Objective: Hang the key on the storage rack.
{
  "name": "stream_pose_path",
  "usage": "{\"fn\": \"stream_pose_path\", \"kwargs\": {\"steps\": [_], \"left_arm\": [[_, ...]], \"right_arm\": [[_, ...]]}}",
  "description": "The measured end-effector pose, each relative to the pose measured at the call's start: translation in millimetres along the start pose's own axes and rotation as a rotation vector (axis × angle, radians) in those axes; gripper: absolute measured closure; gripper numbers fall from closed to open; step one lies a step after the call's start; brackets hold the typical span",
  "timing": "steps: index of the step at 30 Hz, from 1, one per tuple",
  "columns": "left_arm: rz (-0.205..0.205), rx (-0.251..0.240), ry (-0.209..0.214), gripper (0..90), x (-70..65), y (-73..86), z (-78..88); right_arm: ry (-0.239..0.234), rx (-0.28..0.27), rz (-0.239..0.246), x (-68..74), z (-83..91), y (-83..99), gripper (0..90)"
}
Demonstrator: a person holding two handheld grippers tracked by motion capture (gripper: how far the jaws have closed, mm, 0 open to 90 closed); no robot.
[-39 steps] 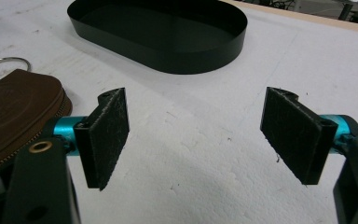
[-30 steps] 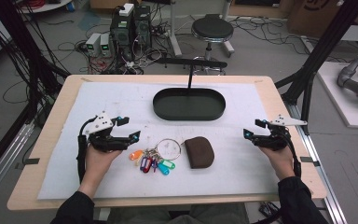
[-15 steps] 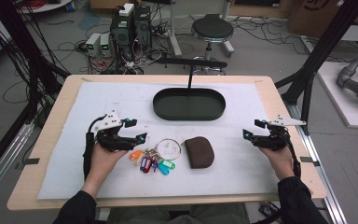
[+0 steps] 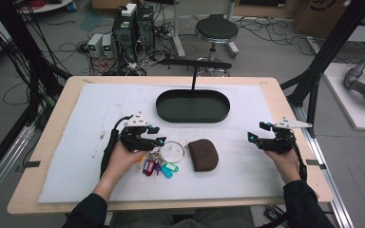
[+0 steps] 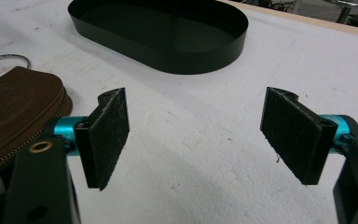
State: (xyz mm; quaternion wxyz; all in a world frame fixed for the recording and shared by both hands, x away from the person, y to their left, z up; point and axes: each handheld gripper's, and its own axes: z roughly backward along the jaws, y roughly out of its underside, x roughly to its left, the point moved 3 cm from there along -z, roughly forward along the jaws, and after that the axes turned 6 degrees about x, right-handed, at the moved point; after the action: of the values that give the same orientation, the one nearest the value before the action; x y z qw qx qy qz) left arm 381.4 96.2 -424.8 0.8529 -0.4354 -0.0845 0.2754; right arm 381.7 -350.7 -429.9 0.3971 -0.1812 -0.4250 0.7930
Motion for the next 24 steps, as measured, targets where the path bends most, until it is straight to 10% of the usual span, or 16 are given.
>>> {"fn": "stream_pose_path", "kwargs": {"steps": [24], "left_arm": [[0.005,0.261,-0.086,78.3,-0.7,9.6,-41.4]], "right_arm": [[0.0,0.008,0.002,-1.3,0.1,1.3,24.1]]}}
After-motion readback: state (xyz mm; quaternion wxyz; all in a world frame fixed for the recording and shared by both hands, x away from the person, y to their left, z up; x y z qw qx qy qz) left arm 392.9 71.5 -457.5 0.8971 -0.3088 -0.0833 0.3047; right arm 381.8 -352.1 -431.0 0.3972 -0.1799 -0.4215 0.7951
